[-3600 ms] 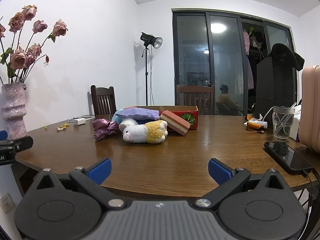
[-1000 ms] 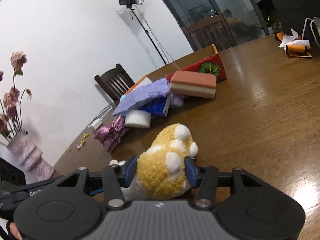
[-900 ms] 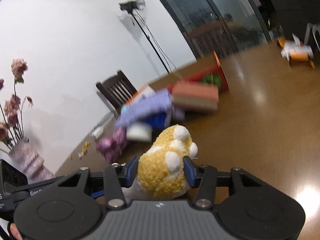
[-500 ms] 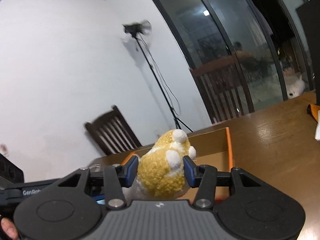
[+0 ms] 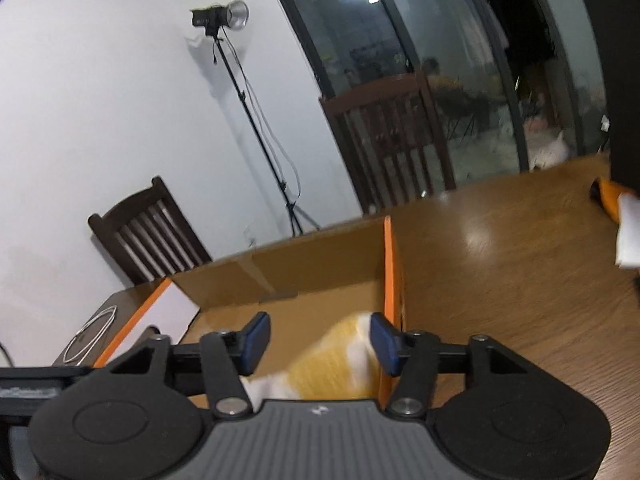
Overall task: Organize soft objects
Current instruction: 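Carry the plush sheep into the cardboard box and open both grippers, then move both tools back over the soft-object pile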
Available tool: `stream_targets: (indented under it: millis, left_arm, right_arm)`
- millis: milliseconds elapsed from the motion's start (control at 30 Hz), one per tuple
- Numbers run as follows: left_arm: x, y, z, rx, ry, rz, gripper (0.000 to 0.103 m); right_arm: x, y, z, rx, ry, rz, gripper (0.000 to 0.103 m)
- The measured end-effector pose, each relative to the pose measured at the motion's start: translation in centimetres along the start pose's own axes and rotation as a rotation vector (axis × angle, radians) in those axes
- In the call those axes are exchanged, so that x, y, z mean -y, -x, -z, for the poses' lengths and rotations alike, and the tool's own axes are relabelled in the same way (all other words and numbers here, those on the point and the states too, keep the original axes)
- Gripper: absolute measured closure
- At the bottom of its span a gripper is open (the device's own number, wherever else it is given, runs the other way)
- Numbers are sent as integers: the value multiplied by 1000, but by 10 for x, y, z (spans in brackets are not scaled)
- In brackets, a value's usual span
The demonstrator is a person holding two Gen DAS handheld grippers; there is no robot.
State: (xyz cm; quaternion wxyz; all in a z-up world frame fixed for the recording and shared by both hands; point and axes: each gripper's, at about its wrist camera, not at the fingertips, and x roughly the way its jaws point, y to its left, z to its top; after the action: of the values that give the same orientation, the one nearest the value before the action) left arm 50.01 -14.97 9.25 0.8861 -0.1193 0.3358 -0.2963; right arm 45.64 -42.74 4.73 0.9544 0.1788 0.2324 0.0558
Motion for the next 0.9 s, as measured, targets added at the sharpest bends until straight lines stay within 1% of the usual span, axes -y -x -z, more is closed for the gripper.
stream_targets:
  millis: [33, 100, 133, 167, 200, 233, 267, 333, 367, 400, 433, 467, 500, 567, 700, 733, 800, 867, 900]
  left_arm:
    - [2, 8, -2, 10, -10, -18, 46]
    - [4, 36, -7, 33, -35, -61, 38]
    - [3, 56, -7, 45, -37, -92, 30]
    - [1, 75, -8, 60, -39, -121, 29]
    - [0, 92, -9, 78, -51, -141, 27]
    - [-1, 109, -7, 100, -69, -166, 24]
    - [-3, 131, -4, 129, -85, -206, 20]
    - [-6, 159, 0, 163, -108, -273, 16]
    - [-8, 174, 4, 180, -129, -310, 14]
    - [-8, 187, 9, 199, -153, -346, 13]
    - [-8, 198, 15, 218, -175, -388, 9]
    - [-8, 208, 22, 237, -191, -427, 6]
    - [-8, 217, 29, 255, -207, -455, 6]
    - [-6, 230, 39, 270, -220, -482, 5]
    - [2, 253, 55, 295, -215, -480, 3]
    - [3, 255, 57, 305, -218, -480, 3]
    - [5, 265, 67, 336, -227, -493, 2]
    - [14, 275, 87, 361, -246, -502, 0]
    - [17, 283, 98, 375, -254, -491, 0]
  right_arm:
    - [-2, 7, -4, 11, 6, 4, 44]
    - [-9, 27, -17, 36, 38, 1, 44]
    - [-16, 37, -23, 46, 59, 7, 40]
    - [-22, 48, -28, 48, 93, 10, 36]
    - [-28, 56, -34, 35, 136, 10, 28]
    - [-36, 69, -37, 30, 188, 12, 27]
    - [-41, 79, -39, 40, 218, 21, 27]
    - [-50, 101, -41, 43, 273, 40, 24]
    - [-53, 115, -39, 48, 287, 47, 23]
    - [-56, 125, -39, 59, 291, 49, 18]
    - [-58, 135, -36, 74, 296, 53, 14]
    - [-61, 146, -33, 94, 303, 59, 13]
    - [-64, 157, -28, 118, 315, 69, 13]
    - [-71, 177, -18, 150, 334, 75, 13]
    - [-80, 208, -2, 186, 344, 51, 11]
    - [-84, 214, 1, 195, 347, 50, 9]
    - [-91, 223, 11, 212, 354, 53, 9]
    - [-93, 234, 23, 229, 346, 54, 9]
    - [-94, 240, 29, 238, 344, 48, 9]
